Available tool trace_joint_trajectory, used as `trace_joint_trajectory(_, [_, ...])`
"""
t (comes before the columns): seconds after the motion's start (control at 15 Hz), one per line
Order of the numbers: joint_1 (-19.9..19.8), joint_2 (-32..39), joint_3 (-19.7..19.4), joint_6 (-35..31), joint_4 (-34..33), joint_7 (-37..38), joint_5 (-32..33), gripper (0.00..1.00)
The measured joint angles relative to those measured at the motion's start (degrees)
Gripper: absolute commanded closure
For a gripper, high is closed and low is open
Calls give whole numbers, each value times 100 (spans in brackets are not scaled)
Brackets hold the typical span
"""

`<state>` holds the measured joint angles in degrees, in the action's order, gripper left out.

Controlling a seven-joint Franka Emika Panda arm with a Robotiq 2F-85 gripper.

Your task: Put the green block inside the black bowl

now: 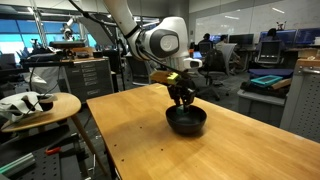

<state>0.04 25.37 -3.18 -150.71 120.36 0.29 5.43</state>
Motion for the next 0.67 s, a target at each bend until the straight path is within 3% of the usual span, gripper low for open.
trace_joint_trajectory(0.13, [-34, 71, -4, -195, 70, 128, -45, 83])
trace_joint_trajectory(0.27, [-67, 128, -8, -316, 104, 218, -107, 75])
trace_joint_trajectory(0.33, [-81, 154, -10, -373, 115, 248, -155, 33])
trace_joint_trajectory(0.47, [-113, 189, -11, -424, 135, 296, -264, 25])
trace_joint_trajectory(0.67, [-162, 213, -12, -477, 143, 348, -413, 1])
